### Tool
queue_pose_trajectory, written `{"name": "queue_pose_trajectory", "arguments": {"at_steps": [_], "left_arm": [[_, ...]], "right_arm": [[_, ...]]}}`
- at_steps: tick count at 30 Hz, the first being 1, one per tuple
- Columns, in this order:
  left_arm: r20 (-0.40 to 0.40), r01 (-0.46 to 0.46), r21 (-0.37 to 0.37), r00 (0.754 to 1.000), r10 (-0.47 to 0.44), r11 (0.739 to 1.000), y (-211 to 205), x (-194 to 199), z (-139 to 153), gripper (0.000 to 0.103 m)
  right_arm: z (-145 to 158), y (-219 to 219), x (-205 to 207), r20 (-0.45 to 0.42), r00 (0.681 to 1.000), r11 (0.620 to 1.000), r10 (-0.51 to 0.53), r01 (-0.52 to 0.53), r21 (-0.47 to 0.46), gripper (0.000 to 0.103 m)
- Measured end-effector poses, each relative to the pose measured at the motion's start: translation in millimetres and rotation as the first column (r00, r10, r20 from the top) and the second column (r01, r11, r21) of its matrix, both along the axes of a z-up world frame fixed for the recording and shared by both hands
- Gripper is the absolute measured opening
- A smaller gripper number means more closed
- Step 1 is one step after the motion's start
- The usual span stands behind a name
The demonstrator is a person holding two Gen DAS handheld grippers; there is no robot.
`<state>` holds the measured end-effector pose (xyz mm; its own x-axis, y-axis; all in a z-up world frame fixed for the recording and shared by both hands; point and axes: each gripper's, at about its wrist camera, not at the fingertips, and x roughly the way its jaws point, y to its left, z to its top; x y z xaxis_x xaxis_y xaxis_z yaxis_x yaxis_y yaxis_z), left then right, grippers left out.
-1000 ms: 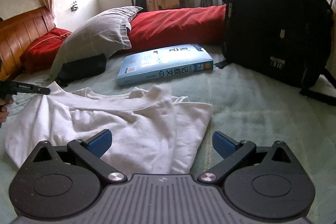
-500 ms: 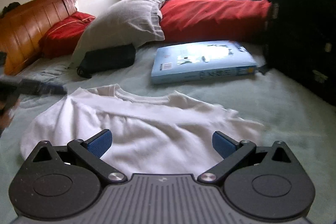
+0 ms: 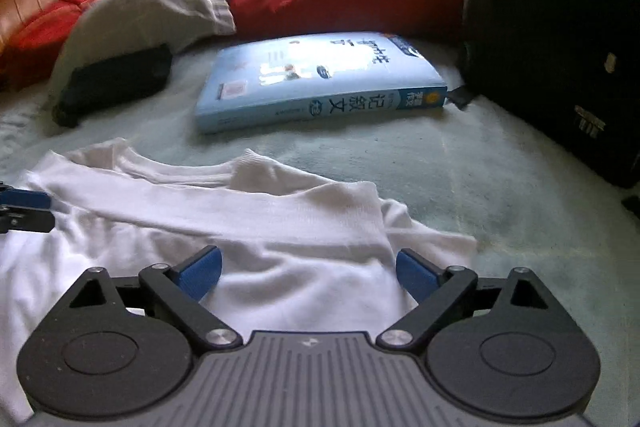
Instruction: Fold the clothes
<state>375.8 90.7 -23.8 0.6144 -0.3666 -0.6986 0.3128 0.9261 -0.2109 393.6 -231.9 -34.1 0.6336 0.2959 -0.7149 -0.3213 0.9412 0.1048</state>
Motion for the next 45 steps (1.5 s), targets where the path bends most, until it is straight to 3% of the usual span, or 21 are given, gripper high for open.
{"name": "queue_pose_trajectory", "arguments": {"at_steps": [4,8,12,14,16,20,22,24,26,30,32,34,37,45], "left_arm": [[0.061,0.068,0.06,0.996,-0.071,0.996,1.5,-40.5,11.1,0.071],[-0.001,0.015,0.054,1.0,-0.015,0.998,24.4,-69.8,-2.9,0.071],[-0.055,-0.039,-0.021,0.998,0.038,0.999,53.9,-96.5,-8.4,0.072],[-0.07,-0.059,-0.017,0.996,0.057,0.998,59.9,-107.6,-0.6,0.072],[-0.049,-0.063,0.032,0.997,0.064,0.997,57.8,-119.3,9.5,0.074],[0.078,0.011,0.245,0.996,-0.031,0.969,29.1,-150.1,29.3,0.08],[0.125,0.086,0.361,0.982,-0.139,0.929,5.6,-165.9,31.7,0.084],[0.134,0.142,0.486,0.963,-0.234,0.862,-17.9,-177.0,25.9,0.084],[0.13,0.156,0.614,0.947,-0.295,0.773,-35.3,-184.6,14.3,0.084],[0.124,0.11,0.815,0.926,-0.356,0.569,-45.1,-190.9,-12.7,0.084],[0.108,0.093,0.878,0.917,-0.383,0.47,-44.4,-189.9,-28.2,0.084],[0.11,0.08,0.911,0.899,-0.424,0.406,-48.8,-189.9,-38.7,0.084],[0.138,0.054,0.931,0.865,-0.482,0.362,-64.3,-185.8,-42.9,0.084],[0.226,0.028,0.902,0.82,-0.526,0.432,-114.2,-159.6,-45.0,0.083]], "right_arm": [[15.6,-11.9,-45.0,0.015,0.992,0.985,0.129,-0.13,0.11,0.101],[7.6,-22.7,-88.7,-0.008,0.978,0.971,0.208,-0.205,0.126,0.101],[-2.9,-49.7,-114.4,-0.055,0.987,0.983,0.153,-0.147,0.108,0.102],[0.0,-66.5,-123.5,-0.074,0.992,0.99,0.104,-0.096,0.106,0.102],[8.4,-80.5,-134.8,-0.055,0.995,0.991,0.081,-0.075,0.112,0.102],[32.1,-75.1,-159.2,0.034,0.993,0.993,0.117,-0.117,0.025,0.103],[39.8,-56.3,-169.6,0.085,0.981,0.983,0.172,-0.165,-0.083,0.103],[39.6,-31.8,-178.3,0.121,0.963,0.951,0.243,-0.211,-0.226,0.103],[29.4,-12.2,-184.6,0.136,0.942,0.89,0.307,-0.234,-0.391,0.103],[-0.5,12.3,-191.9,0.116,0.906,0.709,0.408,-0.234,-0.665,0.103],[-12.3,12.2,-190.9,0.094,0.898,0.66,0.43,-0.242,-0.711,0.103],[-15.4,14.1,-187.2,0.096,0.894,0.653,0.438,-0.243,-0.718,0.103],[-13.9,24.5,-180.5,0.12,0.884,0.652,0.451,-0.235,-0.721,0.103],[-16.4,79.9,-169.9,0.167,0.807,0.621,0.567,-0.286,-0.73,0.103]]}}
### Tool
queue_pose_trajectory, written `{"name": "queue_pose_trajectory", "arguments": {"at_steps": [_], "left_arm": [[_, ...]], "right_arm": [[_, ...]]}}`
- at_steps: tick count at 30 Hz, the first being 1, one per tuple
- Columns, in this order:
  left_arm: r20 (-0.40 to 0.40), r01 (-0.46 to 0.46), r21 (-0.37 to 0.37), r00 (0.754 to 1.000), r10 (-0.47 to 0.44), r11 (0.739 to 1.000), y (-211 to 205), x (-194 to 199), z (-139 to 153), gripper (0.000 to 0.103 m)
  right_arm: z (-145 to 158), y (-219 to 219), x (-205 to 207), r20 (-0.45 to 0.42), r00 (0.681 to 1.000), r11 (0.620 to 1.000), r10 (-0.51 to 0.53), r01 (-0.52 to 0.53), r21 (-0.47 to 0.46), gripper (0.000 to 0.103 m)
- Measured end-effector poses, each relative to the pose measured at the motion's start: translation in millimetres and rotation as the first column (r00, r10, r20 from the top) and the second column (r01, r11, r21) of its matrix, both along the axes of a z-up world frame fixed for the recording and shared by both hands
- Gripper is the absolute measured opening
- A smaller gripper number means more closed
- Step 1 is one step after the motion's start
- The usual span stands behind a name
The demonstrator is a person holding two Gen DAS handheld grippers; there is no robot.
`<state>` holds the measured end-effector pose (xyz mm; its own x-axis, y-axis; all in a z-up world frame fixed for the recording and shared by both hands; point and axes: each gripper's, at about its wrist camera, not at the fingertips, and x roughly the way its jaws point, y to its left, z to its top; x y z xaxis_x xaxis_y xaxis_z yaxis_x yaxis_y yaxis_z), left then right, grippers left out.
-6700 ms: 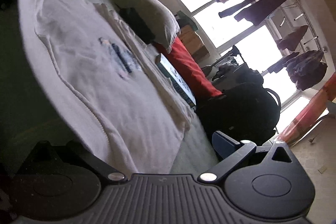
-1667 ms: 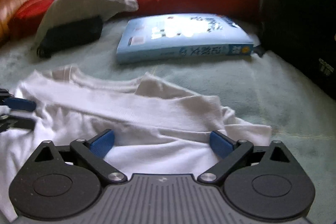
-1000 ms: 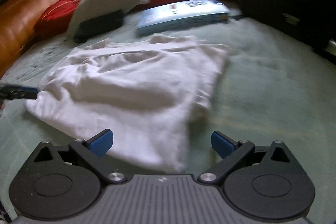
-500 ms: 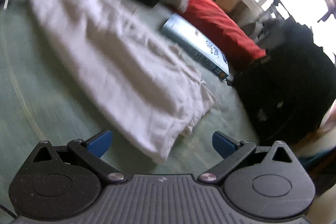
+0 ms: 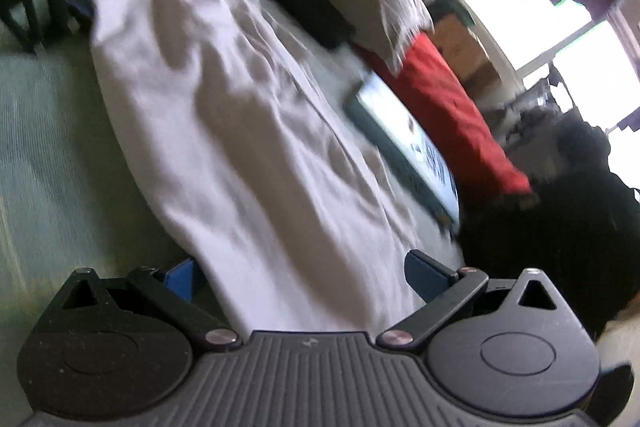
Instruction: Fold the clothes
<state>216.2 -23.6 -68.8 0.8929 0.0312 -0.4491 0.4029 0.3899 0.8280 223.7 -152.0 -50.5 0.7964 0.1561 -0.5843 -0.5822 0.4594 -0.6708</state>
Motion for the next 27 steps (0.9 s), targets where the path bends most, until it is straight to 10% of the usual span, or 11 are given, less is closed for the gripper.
{"name": "queue_pose_trajectory", "arguments": {"at_steps": [11,15,21,27], "left_arm": [[0.032,-0.052,0.124,0.998,0.049,0.991,36.7,5.7,-8.4,0.083],[0.007,-0.044,0.165,0.999,0.043,0.985,35.7,1.5,-16.3,0.059],[0.008,-0.008,0.254,1.0,0.006,0.967,6.7,-8.0,-46.4,0.002],[-0.012,-0.01,0.187,1.0,0.013,0.982,13.5,-3.3,-41.3,0.0]], "right_arm": [[-11.8,-34.0,15.1,0.072,0.995,0.989,-0.072,0.08,-0.12,0.103],[-17.1,-47.5,13.9,0.1,0.99,0.982,-0.1,0.115,-0.151,0.102],[-43.8,-5.8,-12.9,0.163,0.985,0.962,0.055,-0.009,-0.273,0.059],[-47.6,-4.9,-18.9,0.116,0.992,0.973,0.058,-0.03,-0.227,0.025]]}}
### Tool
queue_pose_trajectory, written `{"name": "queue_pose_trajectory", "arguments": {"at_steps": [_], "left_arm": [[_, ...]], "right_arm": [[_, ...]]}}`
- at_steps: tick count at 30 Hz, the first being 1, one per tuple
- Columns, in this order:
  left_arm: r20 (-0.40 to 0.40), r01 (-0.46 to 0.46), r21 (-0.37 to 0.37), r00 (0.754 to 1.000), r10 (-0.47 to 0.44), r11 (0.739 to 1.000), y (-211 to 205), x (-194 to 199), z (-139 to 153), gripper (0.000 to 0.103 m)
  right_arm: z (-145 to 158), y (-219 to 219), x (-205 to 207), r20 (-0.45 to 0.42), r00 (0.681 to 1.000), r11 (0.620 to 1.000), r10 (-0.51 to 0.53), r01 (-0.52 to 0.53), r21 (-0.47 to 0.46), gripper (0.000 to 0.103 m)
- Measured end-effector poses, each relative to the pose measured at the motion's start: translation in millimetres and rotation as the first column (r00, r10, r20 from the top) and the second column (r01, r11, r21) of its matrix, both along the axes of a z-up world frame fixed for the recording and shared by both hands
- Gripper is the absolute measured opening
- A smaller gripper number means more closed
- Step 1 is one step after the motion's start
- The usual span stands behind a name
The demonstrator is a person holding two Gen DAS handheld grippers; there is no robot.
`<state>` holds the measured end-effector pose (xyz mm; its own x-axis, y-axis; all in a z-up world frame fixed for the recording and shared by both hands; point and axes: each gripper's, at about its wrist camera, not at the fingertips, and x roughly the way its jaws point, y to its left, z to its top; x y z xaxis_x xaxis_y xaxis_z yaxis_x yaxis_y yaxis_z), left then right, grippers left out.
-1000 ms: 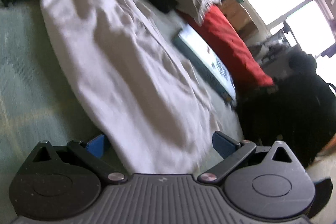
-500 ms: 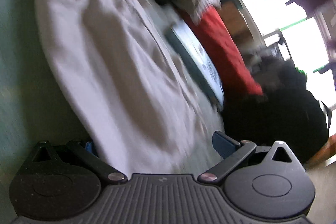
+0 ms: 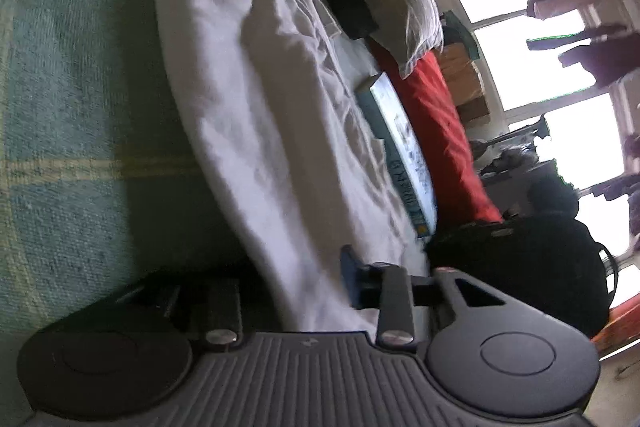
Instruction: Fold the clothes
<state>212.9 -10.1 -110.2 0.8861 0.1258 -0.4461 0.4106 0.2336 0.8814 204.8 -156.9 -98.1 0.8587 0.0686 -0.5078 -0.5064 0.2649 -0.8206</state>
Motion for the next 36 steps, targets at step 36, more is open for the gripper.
{"name": "queue_pose_trajectory", "arguments": {"at_steps": [36], "left_arm": [[-0.101,0.112,-0.049,0.988,-0.117,0.992,24.0,-229.5,62.1,0.002]], "right_arm": [[68.5,-17.6,-221.3,-0.253,0.964,0.993,0.086,-0.062,0.101,0.005]]}}
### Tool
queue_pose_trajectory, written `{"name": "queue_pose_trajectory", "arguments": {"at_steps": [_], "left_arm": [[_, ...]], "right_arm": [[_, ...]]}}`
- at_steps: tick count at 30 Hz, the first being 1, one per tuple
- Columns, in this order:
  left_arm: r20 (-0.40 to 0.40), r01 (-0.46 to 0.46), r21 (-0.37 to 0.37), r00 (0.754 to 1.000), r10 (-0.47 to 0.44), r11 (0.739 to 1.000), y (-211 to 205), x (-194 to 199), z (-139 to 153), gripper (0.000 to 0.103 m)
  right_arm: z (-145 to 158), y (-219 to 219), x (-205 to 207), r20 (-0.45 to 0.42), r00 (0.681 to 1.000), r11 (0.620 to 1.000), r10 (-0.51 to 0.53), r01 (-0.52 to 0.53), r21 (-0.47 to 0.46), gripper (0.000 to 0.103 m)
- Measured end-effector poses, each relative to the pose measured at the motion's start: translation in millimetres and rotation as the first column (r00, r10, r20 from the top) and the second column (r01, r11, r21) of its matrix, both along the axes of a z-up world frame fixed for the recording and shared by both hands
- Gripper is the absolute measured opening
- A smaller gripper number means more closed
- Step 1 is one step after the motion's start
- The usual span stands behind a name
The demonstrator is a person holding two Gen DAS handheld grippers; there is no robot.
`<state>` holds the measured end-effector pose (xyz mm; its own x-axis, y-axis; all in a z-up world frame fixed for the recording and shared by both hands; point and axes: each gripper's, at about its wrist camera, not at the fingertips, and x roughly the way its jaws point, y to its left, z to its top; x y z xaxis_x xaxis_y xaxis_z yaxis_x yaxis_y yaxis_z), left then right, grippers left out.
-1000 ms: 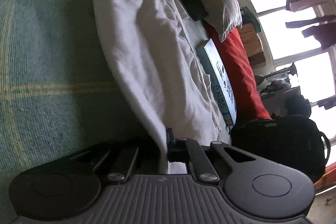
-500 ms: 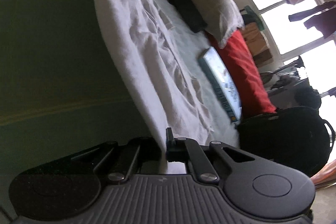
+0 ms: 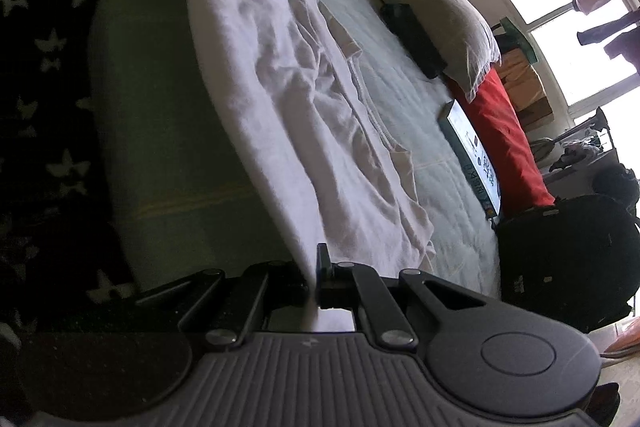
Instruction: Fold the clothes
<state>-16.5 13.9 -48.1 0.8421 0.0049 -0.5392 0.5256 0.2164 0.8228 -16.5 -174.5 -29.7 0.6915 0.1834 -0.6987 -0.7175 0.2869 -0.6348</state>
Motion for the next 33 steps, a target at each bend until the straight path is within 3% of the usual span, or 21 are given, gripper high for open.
{"name": "queue_pose_trajectory", "arguments": {"at_steps": [8,11,15,21,24,28,30,33], "left_arm": [[-0.04,-0.013,-0.027,0.999,0.012,1.0,-1.0,-18.1,-19.1,0.003],[-0.103,-0.028,-0.086,0.995,0.019,0.996,7.1,-32.2,-11.5,0.011],[-0.173,-0.086,-0.197,0.984,0.052,0.977,26.2,-49.7,11.0,0.012],[-0.186,-0.226,-0.447,0.97,0.157,0.865,61.8,-26.4,56.2,0.012],[-0.211,-0.305,-0.492,0.95,0.228,0.815,69.2,3.1,50.6,0.012],[-0.37,-0.473,-0.539,0.876,0.309,0.697,87.6,30.5,22.9,0.012],[-0.392,-0.495,-0.556,0.865,0.315,0.668,94.4,22.4,13.3,0.011],[-0.419,-0.515,-0.586,0.853,0.311,0.625,107.5,10.9,18.3,0.015]], "right_arm": [[-16.6,-4.4,-5.5,-0.077,0.996,0.999,-0.048,0.05,0.017,0.006],[-17.4,-15.8,-6.4,-0.15,0.985,0.994,-0.086,0.095,0.057,0.009],[-9.3,-44.9,-10.5,-0.21,0.966,0.977,-0.152,0.179,0.115,0.014],[23.2,-79.4,-1.5,-0.224,0.943,0.913,-0.247,0.304,0.272,0.022],[36.8,-81.0,13.4,-0.236,0.935,0.859,-0.266,0.341,0.383,0.025],[28.3,-78.0,37.7,-0.359,0.894,0.746,-0.268,0.428,0.51,0.033],[22.9,-76.8,49.5,-0.42,0.869,0.682,-0.261,0.474,0.557,0.035],[-7.8,-79.9,59.6,-0.516,0.801,0.638,-0.303,0.573,0.515,0.039]]}}
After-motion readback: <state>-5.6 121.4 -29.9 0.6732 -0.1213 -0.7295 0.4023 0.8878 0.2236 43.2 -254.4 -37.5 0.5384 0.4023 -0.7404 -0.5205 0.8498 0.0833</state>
